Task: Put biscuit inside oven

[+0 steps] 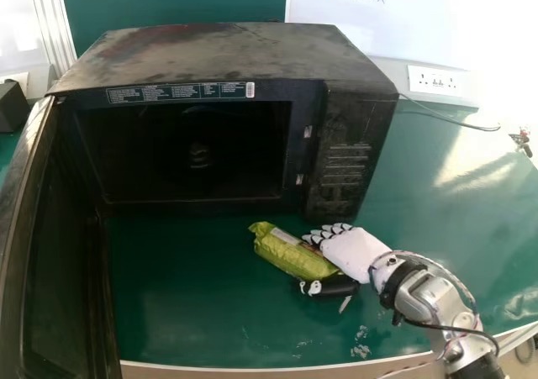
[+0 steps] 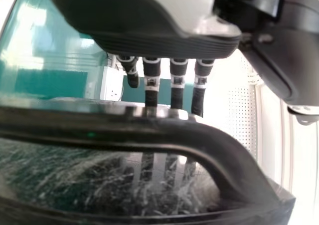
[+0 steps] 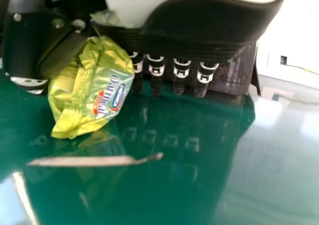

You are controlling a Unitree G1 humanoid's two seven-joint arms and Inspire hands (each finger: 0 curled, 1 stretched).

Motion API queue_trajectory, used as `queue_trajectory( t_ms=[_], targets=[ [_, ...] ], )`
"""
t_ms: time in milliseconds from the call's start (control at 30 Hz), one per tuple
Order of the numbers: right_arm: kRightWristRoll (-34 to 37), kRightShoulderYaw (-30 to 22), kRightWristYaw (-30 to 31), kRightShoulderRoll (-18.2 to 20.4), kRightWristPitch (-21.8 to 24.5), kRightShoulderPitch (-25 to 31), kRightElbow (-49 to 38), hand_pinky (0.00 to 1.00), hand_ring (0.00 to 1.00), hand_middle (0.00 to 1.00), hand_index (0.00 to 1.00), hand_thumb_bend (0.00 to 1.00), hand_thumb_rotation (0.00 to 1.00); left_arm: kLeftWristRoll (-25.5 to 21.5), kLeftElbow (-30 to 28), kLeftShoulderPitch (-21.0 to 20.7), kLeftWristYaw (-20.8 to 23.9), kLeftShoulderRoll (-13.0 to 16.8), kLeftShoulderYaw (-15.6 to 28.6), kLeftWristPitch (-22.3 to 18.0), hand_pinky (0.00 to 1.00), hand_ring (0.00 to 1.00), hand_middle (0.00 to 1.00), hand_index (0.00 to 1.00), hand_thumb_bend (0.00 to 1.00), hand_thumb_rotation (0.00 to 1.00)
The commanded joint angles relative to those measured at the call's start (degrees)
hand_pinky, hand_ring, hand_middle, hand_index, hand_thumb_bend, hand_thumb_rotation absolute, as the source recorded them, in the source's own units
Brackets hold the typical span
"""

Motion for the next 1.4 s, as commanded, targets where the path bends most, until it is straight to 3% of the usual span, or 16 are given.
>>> queue_trajectory(
  t_ms=[0,567,633,733,767,800,833,867,967,1000,1033,1100,1133,1167,1233,1367],
  targets=[
    [-0.3,0.9,-0.6,1.0,0.5,-1.0,0.7,1.00,1.00,1.00,1.00,0.84,0.87,-1.3,0.3,1.3,-0.3,-1.5,-0.5,-0.5,0.67,0.73,0.84,0.84,0.79,0.59],
    [-0.3,2.2,-2.1,1.9,1.7,-0.2,1.4,1.00,1.00,1.00,1.00,0.85,0.88,-3.1,0.5,2.0,-1.2,-1.4,-1.2,-0.4,0.67,0.74,0.83,0.84,0.75,0.55],
    [0.3,1.9,-2.1,1.8,1.7,0.3,1.3,1.00,1.00,1.00,1.00,0.81,0.79,-3.3,0.4,2.0,-1.1,-1.1,-1.0,-0.4,0.67,0.73,0.83,0.84,0.75,0.54],
    [1.0,1.6,-2.6,1.3,1.4,0.6,1.3,1.00,1.00,1.00,0.94,0.72,0.26,-4.2,-0.1,1.9,-0.3,-0.9,-1.3,0.2,0.68,0.74,0.83,0.84,0.76,0.55],
    [1.1,1.5,-2.9,1.2,1.3,0.7,1.3,0.82,1.00,1.00,0.90,0.74,0.13,-4.5,-0.8,2.1,0.5,-1.3,-1.7,0.5,0.68,0.73,0.83,0.84,0.76,0.54],
    [1.2,1.5,-3.1,1.2,1.2,0.7,1.4,0.36,0.97,0.98,0.82,0.75,0.05,-5.0,-1.4,2.2,1.1,-1.6,-2.2,0.8,0.67,0.73,0.83,0.84,0.76,0.55],
    [1.4,1.5,-3.2,1.2,1.3,0.7,1.5,0.18,0.95,0.97,0.77,0.75,0.03,-5.4,-1.9,2.2,1.6,-1.6,-2.6,1.0,0.68,0.73,0.83,0.84,0.76,0.55],
    [1.6,1.5,-3.4,1.2,1.3,0.7,1.5,0.07,0.91,0.95,0.72,0.73,0.01,-5.8,-2.1,2.2,1.8,-1.6,-3.0,1.2,0.68,0.74,0.83,0.84,0.76,0.54],
    [2.1,1.4,-3.3,1.1,1.4,0.8,1.4,0.01,0.85,0.94,0.66,0.68,0.00,-5.5,-2.3,2.2,2.3,-1.6,-3.5,1.0,0.69,0.74,0.83,0.84,0.76,0.54],
    [2.2,1.4,-3.4,1.0,1.4,0.8,1.3,0.03,0.76,0.91,0.64,0.67,0.00,-5.2,-2.2,1.8,2.1,-1.7,-3.5,0.5,0.69,0.74,0.83,0.84,0.76,0.54],
    [2.3,1.4,-3.4,0.9,1.4,0.8,1.3,0.02,0.35,0.87,0.61,0.65,0.00,-5.1,-2.2,1.5,2.1,-1.7,-3.6,0.3,0.69,0.74,0.83,0.84,0.76,0.54],
    [2.4,1.5,-3.5,0.7,1.4,0.9,1.1,0.01,0.09,0.69,0.55,0.65,0.00,-4.6,-2.4,1.3,2.9,-2.0,-3.7,0.0,0.69,0.74,0.83,0.84,0.76,0.55],
    [2.5,1.5,-3.5,0.7,1.3,0.9,1.1,0.00,0.05,0.35,0.50,0.64,0.00,-4.1,-2.7,1.3,3.8,-2.3,-3.8,0.0,0.69,0.74,0.83,0.84,0.76,0.54],
    [2.5,1.5,-3.7,0.6,1.3,1.0,1.1,0.00,0.02,0.14,0.43,0.63,0.00,-3.6,-2.9,1.2,4.7,-2.6,-3.8,-0.2,0.69,0.74,0.83,0.84,0.76,0.54],
    [2.7,1.5,-4.0,0.6,1.2,1.0,1.1,0.00,0.00,0.03,0.32,0.59,0.00,-2.7,-2.8,0.8,6.2,-2.9,-3.8,-0.8,0.68,0.73,0.82,0.83,0.76,0.54],
    [2.9,1.7,-3.9,0.6,1.5,1.1,1.0,0.00,0.00,0.00,0.16,0.46,0.00,0.0,-3.7,0.7,9.8,-4.1,-4.7,-2.2,0.68,0.74,0.83,0.84,0.76,0.55]
  ],
)
